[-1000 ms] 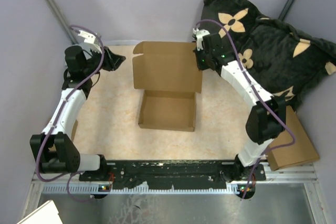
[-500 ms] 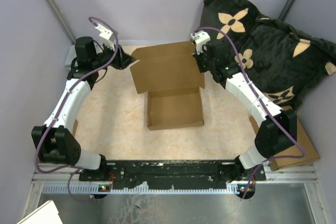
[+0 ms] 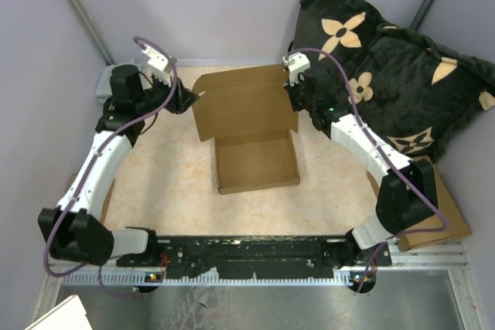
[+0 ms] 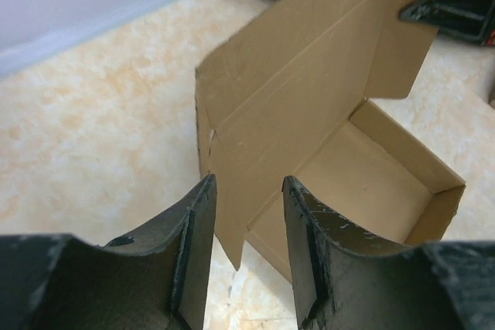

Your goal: Fold the paper box

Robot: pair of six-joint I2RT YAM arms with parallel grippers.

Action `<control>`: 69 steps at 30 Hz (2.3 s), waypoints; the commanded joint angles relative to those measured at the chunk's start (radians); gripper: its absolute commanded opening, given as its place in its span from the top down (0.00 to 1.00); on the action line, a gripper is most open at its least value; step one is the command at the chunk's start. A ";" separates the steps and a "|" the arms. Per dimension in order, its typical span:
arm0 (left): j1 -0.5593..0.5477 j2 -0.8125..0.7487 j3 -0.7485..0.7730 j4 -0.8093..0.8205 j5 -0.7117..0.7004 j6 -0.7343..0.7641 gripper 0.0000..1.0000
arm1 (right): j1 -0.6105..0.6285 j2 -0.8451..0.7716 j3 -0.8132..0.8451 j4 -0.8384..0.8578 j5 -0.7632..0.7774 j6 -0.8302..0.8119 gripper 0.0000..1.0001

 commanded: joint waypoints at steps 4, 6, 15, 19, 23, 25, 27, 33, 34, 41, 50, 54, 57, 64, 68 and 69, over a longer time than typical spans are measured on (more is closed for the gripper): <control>-0.081 0.093 0.057 -0.077 -0.003 0.057 0.55 | 0.004 -0.090 -0.038 0.098 -0.028 0.005 1.00; -0.096 0.112 0.068 -0.094 -0.050 0.076 0.54 | 0.004 -0.103 -0.056 0.109 -0.036 0.009 1.00; -0.100 0.141 0.123 -0.134 -0.302 0.097 0.54 | 0.005 -0.141 -0.108 0.118 -0.050 0.008 1.00; -0.101 0.167 0.130 -0.156 -0.322 0.116 0.54 | 0.004 -0.154 -0.129 0.133 -0.062 0.008 1.00; -0.101 0.194 0.144 -0.173 -0.284 0.107 0.54 | 0.005 -0.156 -0.133 0.135 -0.074 0.003 1.00; -0.101 0.209 0.154 -0.181 -0.269 0.107 0.54 | 0.004 -0.156 -0.133 0.138 -0.078 0.002 1.00; -0.102 0.225 0.165 -0.192 -0.265 0.106 0.54 | 0.004 -0.159 -0.137 0.142 -0.084 0.001 1.00; -0.104 0.243 0.184 -0.221 -0.228 0.100 0.59 | 0.004 -0.153 -0.128 0.124 -0.086 0.004 1.00; -0.105 0.245 0.190 -0.227 -0.214 0.096 0.62 | 0.004 -0.150 -0.120 0.114 -0.087 0.007 1.00; -0.117 0.312 0.298 -0.375 -0.092 0.048 0.91 | 0.005 -0.090 0.006 -0.069 -0.104 0.093 0.97; -0.128 0.358 0.337 -0.448 -0.035 0.013 1.00 | 0.004 -0.042 0.105 -0.213 -0.140 0.164 0.89; -0.131 0.355 0.326 -0.461 -0.046 0.012 0.95 | 0.004 -0.026 0.120 -0.248 -0.134 0.169 0.91; -0.133 0.358 0.326 -0.483 -0.048 0.011 0.89 | 0.005 -0.030 0.106 -0.231 -0.121 0.186 0.93; -0.136 0.336 0.286 -0.502 -0.071 0.011 0.76 | 0.005 -0.048 0.082 -0.186 -0.074 0.219 0.97; -0.137 0.328 0.269 -0.516 -0.085 0.011 0.73 | 0.004 -0.052 0.079 -0.172 -0.040 0.228 0.98; -0.137 0.328 0.266 -0.522 -0.094 0.010 0.73 | 0.004 -0.054 0.079 -0.168 -0.031 0.231 0.98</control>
